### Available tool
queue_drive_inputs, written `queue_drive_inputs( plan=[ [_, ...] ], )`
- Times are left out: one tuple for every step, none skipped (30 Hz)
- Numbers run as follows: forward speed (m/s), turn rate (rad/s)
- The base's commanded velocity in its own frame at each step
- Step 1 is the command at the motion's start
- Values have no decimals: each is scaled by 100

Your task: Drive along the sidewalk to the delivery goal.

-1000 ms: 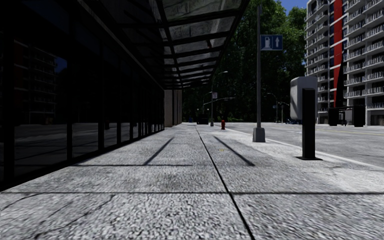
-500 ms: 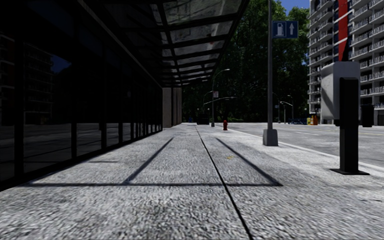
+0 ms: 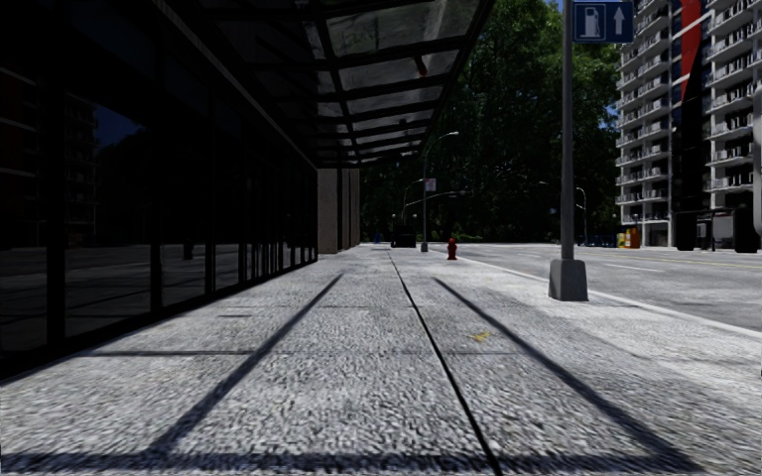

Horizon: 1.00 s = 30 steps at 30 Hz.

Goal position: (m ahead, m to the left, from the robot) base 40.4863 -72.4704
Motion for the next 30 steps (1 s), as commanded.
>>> queue_drive_inputs(
  plan=[
    [200, 0],
    [200, 0],
    [200, 0],
    [200, 0],
    [200, 0],
    [200, 0],
    [200, 0],
    [200, 0],
    [200, 0],
    [200, 0],
    [200, 0],
    [200, 0],
    [200, 0],
    [200, 0],
    [200, 0],
    [200, 0],
    [200, 0],
    [200, 0],
    [200, 0],
    [200, 0],
    [200, 0],
    [200, 0],
    [200, 0],
    [200, 0],
    [200, 0],
    [200, 0],
    [200, 0],
    [200, 0],
    [200, 0],
    [200, 0]
  ],
)
